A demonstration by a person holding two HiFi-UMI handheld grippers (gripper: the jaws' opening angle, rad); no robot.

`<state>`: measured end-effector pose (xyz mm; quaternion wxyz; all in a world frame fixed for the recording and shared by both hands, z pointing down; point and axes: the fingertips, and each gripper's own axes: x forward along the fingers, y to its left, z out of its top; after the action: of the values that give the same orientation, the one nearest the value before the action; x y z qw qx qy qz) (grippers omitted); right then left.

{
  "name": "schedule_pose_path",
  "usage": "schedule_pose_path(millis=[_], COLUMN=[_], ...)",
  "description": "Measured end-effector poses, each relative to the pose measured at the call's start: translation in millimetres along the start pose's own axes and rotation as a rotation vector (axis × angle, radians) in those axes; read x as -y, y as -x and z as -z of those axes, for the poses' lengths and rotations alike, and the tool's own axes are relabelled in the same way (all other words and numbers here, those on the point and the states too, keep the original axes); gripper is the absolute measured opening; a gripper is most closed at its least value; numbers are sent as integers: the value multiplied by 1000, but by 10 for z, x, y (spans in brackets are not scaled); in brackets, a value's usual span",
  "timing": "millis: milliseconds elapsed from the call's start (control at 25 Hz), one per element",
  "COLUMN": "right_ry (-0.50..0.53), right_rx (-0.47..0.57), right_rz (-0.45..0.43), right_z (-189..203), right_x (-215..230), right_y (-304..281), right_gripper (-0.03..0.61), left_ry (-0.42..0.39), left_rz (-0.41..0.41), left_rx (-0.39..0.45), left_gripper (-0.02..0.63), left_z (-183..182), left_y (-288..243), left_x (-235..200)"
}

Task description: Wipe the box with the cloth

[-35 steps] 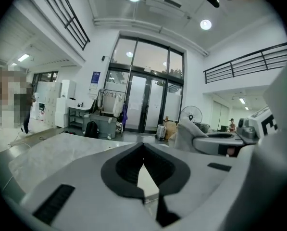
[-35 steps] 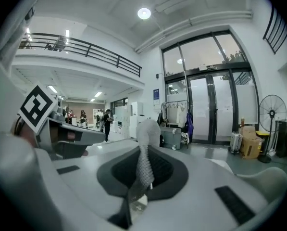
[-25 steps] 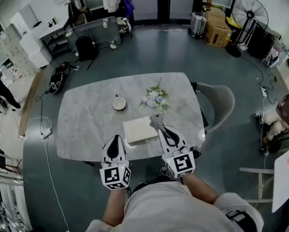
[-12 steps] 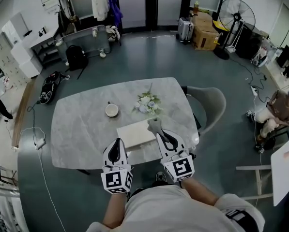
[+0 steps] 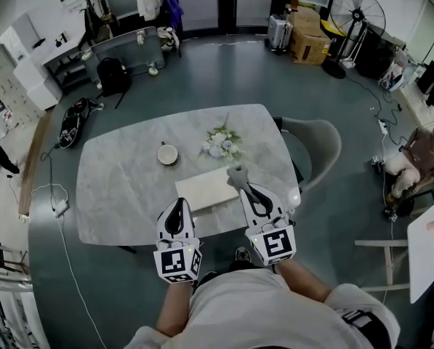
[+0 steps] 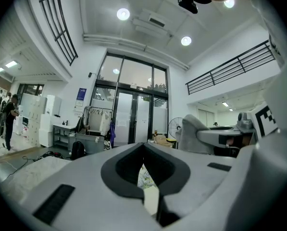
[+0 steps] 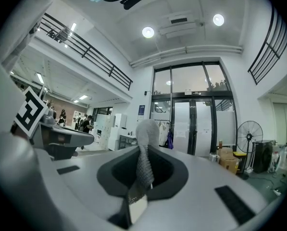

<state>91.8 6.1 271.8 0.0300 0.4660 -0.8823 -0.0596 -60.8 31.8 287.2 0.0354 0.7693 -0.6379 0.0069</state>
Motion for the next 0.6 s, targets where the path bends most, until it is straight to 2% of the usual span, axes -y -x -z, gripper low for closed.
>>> schedule_pose_path(millis=[200, 600], right_ry=[-25, -25], right_rx=[-24, -33], right_rz=[21, 9], right_z=[81, 113], right_x=[71, 80], right_y=[-6, 12], right_gripper=[41, 41], left_ry=[-4, 1], left_rz=[-11, -6], left_rx=[-8, -34], left_gripper=[23, 23], left_z=[50, 138], left_y=[-21, -39], left_x=[-47, 3])
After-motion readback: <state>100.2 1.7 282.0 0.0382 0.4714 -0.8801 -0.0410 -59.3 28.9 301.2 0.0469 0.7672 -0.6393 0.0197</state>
